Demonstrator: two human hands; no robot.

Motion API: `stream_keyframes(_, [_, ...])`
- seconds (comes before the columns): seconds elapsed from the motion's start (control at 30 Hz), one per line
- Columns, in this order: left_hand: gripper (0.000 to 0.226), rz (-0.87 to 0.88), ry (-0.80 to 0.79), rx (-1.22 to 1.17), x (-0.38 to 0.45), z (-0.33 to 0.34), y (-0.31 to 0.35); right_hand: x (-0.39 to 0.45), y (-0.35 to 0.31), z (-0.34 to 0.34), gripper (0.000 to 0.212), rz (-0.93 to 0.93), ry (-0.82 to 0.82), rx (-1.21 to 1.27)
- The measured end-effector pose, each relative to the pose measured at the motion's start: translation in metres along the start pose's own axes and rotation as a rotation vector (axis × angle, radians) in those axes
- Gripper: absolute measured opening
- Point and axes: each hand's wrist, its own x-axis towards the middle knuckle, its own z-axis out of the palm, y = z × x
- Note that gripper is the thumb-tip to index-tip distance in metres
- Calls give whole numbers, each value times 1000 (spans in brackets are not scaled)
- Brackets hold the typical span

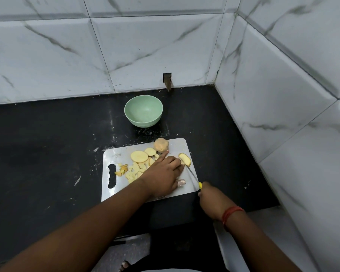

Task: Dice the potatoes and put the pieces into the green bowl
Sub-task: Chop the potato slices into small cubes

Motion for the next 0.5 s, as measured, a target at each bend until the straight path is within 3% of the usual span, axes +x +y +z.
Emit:
stream_keyframes(0.2, [60,-119,104,-139,5,4,5,3,-6,-7,27,27,16,4])
stream_keyframes(0.5, [64,-192,115,-104,2,12,14,1,-15,0,21,3,38,3])
